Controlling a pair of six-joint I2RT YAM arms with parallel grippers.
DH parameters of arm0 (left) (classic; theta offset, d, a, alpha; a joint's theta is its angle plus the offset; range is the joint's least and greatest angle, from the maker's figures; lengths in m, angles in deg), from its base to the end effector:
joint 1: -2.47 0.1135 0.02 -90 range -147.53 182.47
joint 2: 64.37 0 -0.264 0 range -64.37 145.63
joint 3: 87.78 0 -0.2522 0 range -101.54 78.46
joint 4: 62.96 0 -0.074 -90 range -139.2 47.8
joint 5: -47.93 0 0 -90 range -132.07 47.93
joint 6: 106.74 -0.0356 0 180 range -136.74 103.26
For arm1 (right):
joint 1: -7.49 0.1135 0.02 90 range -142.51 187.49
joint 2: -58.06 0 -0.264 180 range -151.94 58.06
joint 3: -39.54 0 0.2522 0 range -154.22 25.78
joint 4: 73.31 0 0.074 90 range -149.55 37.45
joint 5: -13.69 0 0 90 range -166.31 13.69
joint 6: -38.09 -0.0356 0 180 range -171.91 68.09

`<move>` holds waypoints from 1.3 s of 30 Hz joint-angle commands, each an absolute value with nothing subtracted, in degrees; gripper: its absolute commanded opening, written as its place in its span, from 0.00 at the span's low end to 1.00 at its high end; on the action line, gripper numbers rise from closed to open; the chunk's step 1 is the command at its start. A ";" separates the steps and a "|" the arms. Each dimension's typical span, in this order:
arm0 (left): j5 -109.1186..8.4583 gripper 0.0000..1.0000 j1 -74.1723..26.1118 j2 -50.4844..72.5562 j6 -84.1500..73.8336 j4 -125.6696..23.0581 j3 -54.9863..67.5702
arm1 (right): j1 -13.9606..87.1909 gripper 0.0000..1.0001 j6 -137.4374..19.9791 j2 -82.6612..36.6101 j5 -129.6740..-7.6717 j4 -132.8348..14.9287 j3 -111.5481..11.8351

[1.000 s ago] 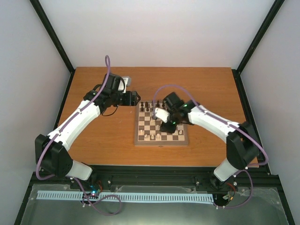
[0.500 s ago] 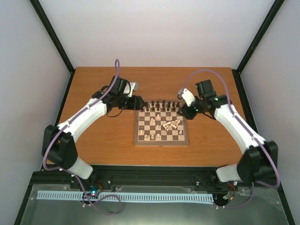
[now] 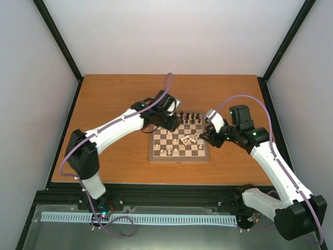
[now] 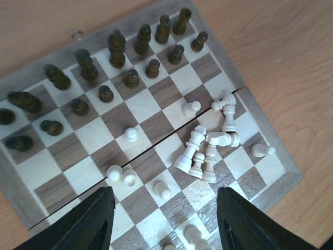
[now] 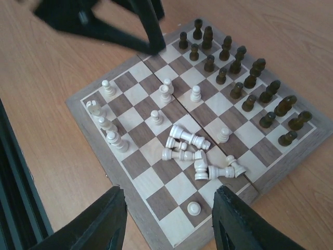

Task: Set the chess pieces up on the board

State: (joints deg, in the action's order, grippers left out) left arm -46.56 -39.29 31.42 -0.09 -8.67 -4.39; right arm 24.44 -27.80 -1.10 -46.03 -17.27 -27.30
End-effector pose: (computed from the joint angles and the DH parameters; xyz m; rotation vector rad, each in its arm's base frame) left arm 0.2697 -0.2445 0.2918 0.5926 2.5077 -0.5031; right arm 0.1901 0.0767 0.2956 -1.0410 2.0966 0.5735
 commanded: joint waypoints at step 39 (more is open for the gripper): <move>-38.47 0.24 -40.69 60.36 -2.72 0.52 -24.98 | 21.56 0.47 -27.60 -0.34 -50.83 -20.96 -26.61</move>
State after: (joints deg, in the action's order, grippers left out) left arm -37.77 -40.99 59.90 -1.71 0.40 -21.76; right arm 22.34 -27.77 -0.51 -50.84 -19.95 -27.30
